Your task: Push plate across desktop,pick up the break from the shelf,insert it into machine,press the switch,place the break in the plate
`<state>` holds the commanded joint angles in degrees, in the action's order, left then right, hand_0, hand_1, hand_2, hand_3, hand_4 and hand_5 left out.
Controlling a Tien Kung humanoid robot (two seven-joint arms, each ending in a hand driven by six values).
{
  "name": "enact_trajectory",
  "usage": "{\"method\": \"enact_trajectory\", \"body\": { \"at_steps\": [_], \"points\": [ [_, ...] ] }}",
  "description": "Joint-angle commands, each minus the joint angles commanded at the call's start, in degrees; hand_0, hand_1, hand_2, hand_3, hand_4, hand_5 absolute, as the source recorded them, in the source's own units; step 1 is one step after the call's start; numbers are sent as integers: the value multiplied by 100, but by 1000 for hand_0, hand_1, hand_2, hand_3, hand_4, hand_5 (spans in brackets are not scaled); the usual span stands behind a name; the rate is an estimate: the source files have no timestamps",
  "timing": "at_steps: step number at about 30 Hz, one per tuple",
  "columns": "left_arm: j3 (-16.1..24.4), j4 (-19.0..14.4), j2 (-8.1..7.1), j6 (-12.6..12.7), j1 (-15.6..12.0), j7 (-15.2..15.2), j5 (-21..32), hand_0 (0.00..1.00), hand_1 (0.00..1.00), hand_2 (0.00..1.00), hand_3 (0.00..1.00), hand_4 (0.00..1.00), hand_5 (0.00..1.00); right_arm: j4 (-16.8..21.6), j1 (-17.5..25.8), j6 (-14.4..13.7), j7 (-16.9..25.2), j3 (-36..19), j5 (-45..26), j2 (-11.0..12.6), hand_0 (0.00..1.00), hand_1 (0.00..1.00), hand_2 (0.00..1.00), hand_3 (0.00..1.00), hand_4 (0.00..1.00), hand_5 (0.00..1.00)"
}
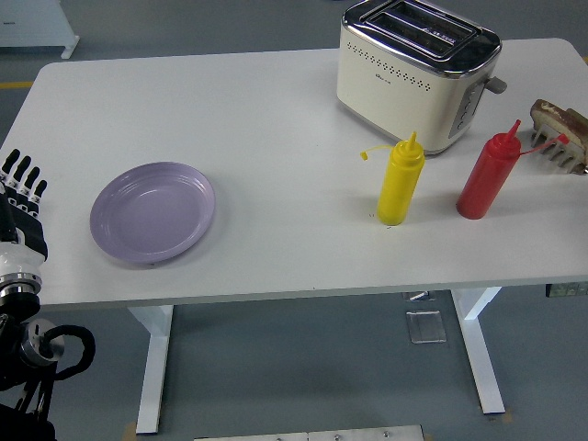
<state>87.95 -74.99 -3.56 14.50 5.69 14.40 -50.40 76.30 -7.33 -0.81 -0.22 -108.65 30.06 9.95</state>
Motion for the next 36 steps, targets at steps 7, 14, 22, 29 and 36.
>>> {"method": "enact_trajectory", "body": {
  "at_steps": [7, 14, 22, 29, 36],
  "points": [
    [-119, 118, 1, -41, 3, -3, 62, 914, 908, 893, 833, 536, 998, 6, -7, 2, 2, -13, -1, 8, 744, 690, 690, 673, 393, 406],
    [-230, 213, 26, -88, 20, -5, 152, 913, 907, 895, 831, 538, 998, 7, -5, 2, 5, -21, -5, 8, 743, 689, 690, 674, 394, 405],
    [-376, 278, 82, -159, 31, 2, 257, 905, 904, 895, 831, 540, 998, 6, 2, 3, 6, 6, -1, 4, 744, 689, 689, 674, 393, 406],
    [-466, 319, 138, -203, 43, 3, 305, 894, 896, 894, 830, 543, 998, 1, 23, 2, 9, 36, 0, -4, 744, 689, 689, 673, 394, 405],
    [-552, 314, 178, -302, 35, -3, 438, 864, 866, 884, 828, 545, 998, -7, 36, 10, 21, 93, 4, -8, 744, 689, 685, 671, 395, 407]
  ]
}}
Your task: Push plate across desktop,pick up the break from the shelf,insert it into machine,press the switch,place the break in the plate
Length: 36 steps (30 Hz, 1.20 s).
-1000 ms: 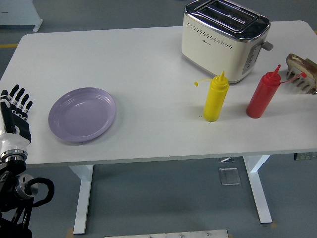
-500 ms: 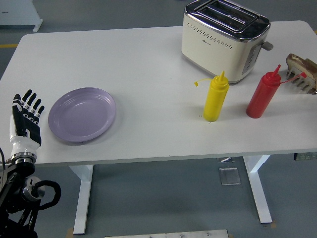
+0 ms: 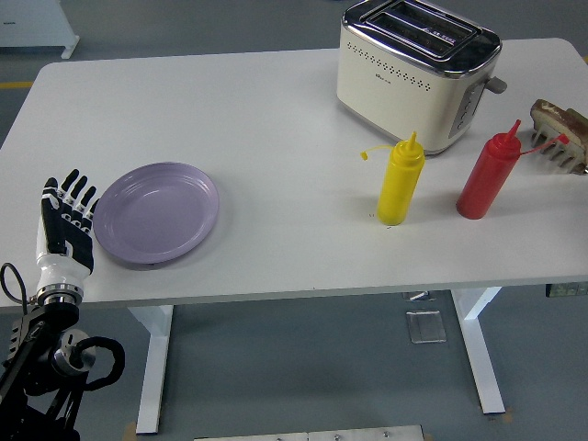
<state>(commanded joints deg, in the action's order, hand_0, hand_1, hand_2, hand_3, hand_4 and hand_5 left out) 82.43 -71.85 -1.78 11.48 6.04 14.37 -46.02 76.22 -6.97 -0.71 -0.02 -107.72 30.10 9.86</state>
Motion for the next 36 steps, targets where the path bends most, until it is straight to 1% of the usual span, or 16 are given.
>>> {"method": "enact_trajectory", "body": {
  "at_steps": [5, 10, 15, 18, 23, 36],
  "points": [
    [-49, 1, 19, -83, 23, 0, 120, 864, 866, 884, 828, 545, 998, 3, -5, 5, 2, -15, 2, 1, 744, 689, 685, 671, 395, 407],
    [-178, 8, 38, -179, 48, 18, 376, 865, 865, 881, 828, 548, 998, 10, -21, 7, 4, -43, 2, 14, 742, 685, 682, 671, 396, 407],
    [-382, 14, 147, -306, 59, 49, 705, 863, 864, 881, 827, 549, 998, 6, -36, 12, 2, -8, 3, -1, 741, 685, 683, 671, 396, 407],
    [-503, 21, 168, -362, 82, 57, 824, 864, 864, 878, 827, 548, 998, 3, -38, 13, 1, 7, 3, -6, 741, 684, 683, 670, 397, 409],
    [-756, 38, 178, -458, 189, 91, 1074, 864, 864, 878, 827, 548, 998, 6, -45, 16, 2, 19, 2, -4, 741, 684, 683, 670, 397, 409],
    [-1590, 189, 178, -685, 435, 124, 1794, 856, 861, 874, 828, 555, 998, 5, -69, 23, 4, 34, 4, -11, 741, 682, 679, 667, 395, 408]
  ]
}}
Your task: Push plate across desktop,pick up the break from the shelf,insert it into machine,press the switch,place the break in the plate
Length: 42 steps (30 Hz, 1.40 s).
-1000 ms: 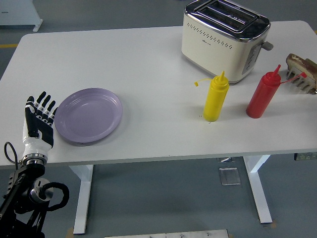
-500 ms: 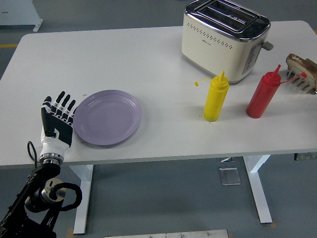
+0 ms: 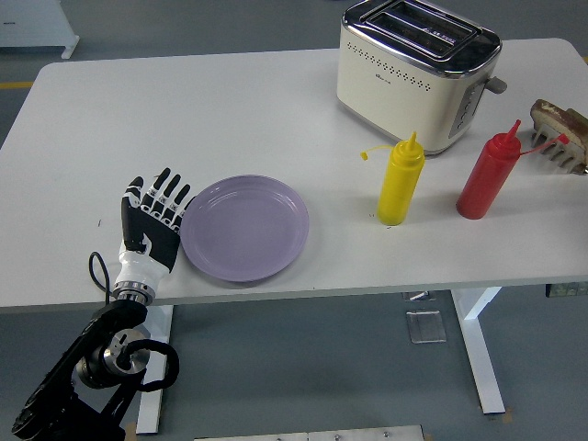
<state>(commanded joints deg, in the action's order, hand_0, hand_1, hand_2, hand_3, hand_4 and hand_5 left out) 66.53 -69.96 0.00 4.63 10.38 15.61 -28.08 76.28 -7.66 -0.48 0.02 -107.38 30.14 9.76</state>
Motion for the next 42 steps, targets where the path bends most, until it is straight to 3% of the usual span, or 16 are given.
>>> {"method": "enact_trajectory", "body": {
  "at_steps": [13, 19, 25, 29, 30, 35, 36, 41, 42],
  "points": [
    [-602, 82, 0, -142, 303, 13, 384, 856, 859, 873, 826, 560, 998, 7, -12, 5, -1, 25, 3, -6, 741, 681, 677, 664, 395, 405],
    [-453, -36, 0, -56, 297, 35, 235, 856, 860, 873, 829, 560, 998, 43, -17, -15, -1, 34, 55, 4, 741, 682, 678, 664, 394, 404],
    [22, -419, 0, 119, 146, 68, -109, 851, 860, 872, 829, 564, 998, 220, -45, -264, 98, 36, 543, 99, 744, 683, 676, 663, 394, 399],
    [435, -772, 0, 220, -15, 50, -286, 851, 860, 872, 829, 564, 998, 349, -149, -626, 254, 155, 1044, 282, 744, 683, 676, 663, 394, 399],
    [541, -852, 0, 233, -51, 44, -305, 848, 855, 869, 829, 565, 998, 365, -183, -730, 290, 194, 1187, 333, 761, 735, 729, 715, 433, 330],
    [1060, -1234, -19, 247, -205, -31, -75, 848, 855, 869, 829, 565, 998, 225, -499, -1251, 285, 607, 2007, 769, 761, 735, 729, 715, 433, 330],
    [1205, -1310, -30, 245, -235, -41, 2, 847, 850, 869, 826, 565, 998, 146, -614, -1362, 206, 749, 2230, 909, 791, 760, 762, 766, 524, 301],
    [1718, -1459, -76, 229, -304, -72, 179, 847, 850, 869, 826, 565, 998, -169, -1069, -1434, -162, 1345, 3262, 1474, 791, 760, 762, 766, 524, 301],
    [1789, -1474, -86, 226, -319, -75, 193, 846, 849, 869, 826, 566, 998, -247, -1157, -1368, -245, 1456, 3466, 1570, 821, 787, 810, 806, 625, 297]
  ]
}}
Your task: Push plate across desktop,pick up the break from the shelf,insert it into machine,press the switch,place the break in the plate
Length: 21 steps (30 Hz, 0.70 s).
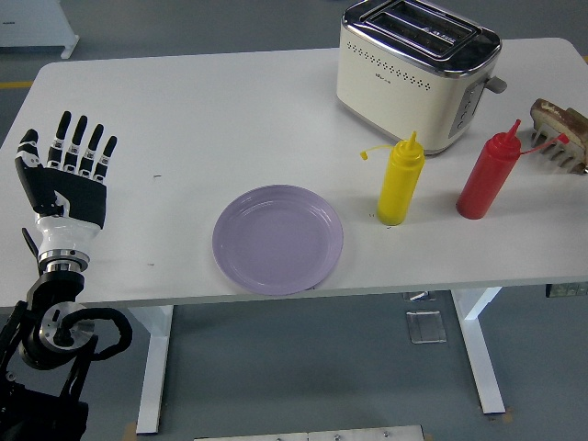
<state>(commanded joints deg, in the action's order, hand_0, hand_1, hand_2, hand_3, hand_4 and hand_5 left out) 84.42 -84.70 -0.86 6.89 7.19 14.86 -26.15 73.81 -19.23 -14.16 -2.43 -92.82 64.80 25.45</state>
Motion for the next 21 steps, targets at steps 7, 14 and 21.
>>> {"method": "enact_trajectory", "body": {
  "at_steps": [7, 14, 21],
  "points": [
    [239, -69, -72, -5, -103, -15, 32, 846, 850, 869, 827, 566, 998, -687, -825, 734, -710, 946, 1481, 689, 845, 818, 844, 847, 659, 298],
    [264, -86, -95, 0, -110, -26, 8, 843, 850, 867, 825, 567, 998, -1200, -1566, 1580, -1192, 1892, 2805, 940, 851, 826, 852, 851, 685, 311],
    [260, -86, -101, 4, -92, -29, -29, 843, 847, 867, 825, 566, 998, -1084, -1802, 2272, -1445, 2516, 3552, 1013, 850, 819, 850, 855, 701, 332]
  ]
}}
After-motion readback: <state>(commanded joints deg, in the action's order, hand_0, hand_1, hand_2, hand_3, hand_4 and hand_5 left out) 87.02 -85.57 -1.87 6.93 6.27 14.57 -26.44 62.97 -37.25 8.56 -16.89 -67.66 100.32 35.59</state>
